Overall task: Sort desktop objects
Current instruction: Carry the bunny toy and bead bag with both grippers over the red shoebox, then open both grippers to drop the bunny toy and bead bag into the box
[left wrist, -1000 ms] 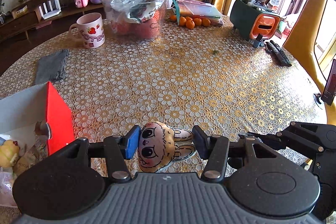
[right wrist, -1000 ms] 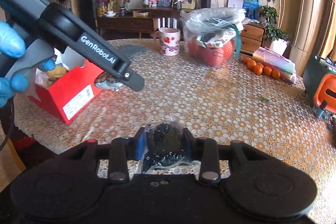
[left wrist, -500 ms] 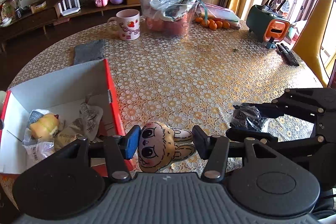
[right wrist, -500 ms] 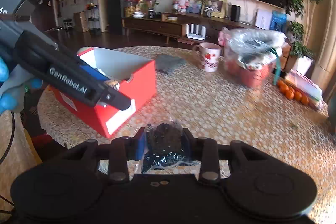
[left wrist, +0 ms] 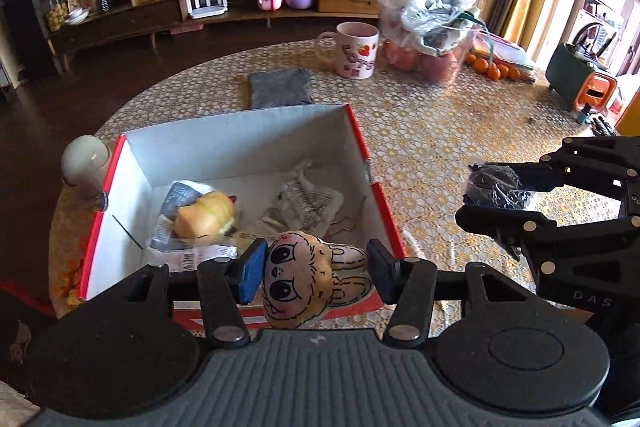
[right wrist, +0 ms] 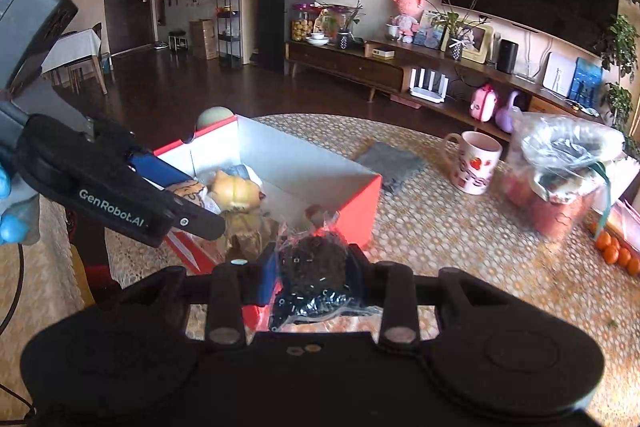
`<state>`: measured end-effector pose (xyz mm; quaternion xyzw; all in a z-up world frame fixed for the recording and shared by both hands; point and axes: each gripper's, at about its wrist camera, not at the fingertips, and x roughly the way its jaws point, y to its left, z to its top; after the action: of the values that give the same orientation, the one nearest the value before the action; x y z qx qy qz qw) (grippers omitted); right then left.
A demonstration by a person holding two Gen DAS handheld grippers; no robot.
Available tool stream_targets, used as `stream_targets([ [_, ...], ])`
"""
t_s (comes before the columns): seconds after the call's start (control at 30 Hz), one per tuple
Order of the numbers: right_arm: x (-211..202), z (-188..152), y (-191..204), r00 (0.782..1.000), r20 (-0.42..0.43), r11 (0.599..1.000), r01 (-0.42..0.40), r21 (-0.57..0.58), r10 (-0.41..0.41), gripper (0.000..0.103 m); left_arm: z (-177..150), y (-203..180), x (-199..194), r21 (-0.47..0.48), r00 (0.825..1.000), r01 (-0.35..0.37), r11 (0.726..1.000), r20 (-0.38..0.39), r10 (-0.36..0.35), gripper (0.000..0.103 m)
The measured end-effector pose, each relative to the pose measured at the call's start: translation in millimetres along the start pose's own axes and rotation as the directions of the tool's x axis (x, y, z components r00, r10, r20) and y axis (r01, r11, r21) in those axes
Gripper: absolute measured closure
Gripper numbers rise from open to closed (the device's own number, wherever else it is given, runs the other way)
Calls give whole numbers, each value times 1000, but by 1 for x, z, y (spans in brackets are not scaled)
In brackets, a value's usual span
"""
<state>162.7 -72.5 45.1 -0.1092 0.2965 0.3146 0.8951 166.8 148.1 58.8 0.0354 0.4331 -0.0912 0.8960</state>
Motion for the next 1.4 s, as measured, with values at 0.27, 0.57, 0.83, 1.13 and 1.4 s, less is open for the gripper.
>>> stream_targets([
  [0.27, 45, 29, 15, 999, 5, 999, -33, 9, 33, 68, 9, 53, 22, -49, 996, -91, 995, -9, 91, 50],
  [0.57, 99, 33, 34, 999, -45, 1000, -6, -11, 5, 68, 9, 87, 62, -71, 986, -163, 984, -52, 160, 50],
  [0.83, 129, 23, 46, 996, -90, 999, -11, -30, 8, 68, 3, 104, 89, -99, 979, -189, 977, -101, 179, 50],
  [1.13, 146, 13, 44, 992, -126, 1000, 6, -20, -9, 68, -4, 112, 103, -124, 980, -176, 977, -119, 162, 49],
  [1.4, 147, 9, 41, 991, -131, 1000, -5, -9, 4, 65, -6, 112, 106, -136, 981, -172, 976, -119, 156, 49],
])
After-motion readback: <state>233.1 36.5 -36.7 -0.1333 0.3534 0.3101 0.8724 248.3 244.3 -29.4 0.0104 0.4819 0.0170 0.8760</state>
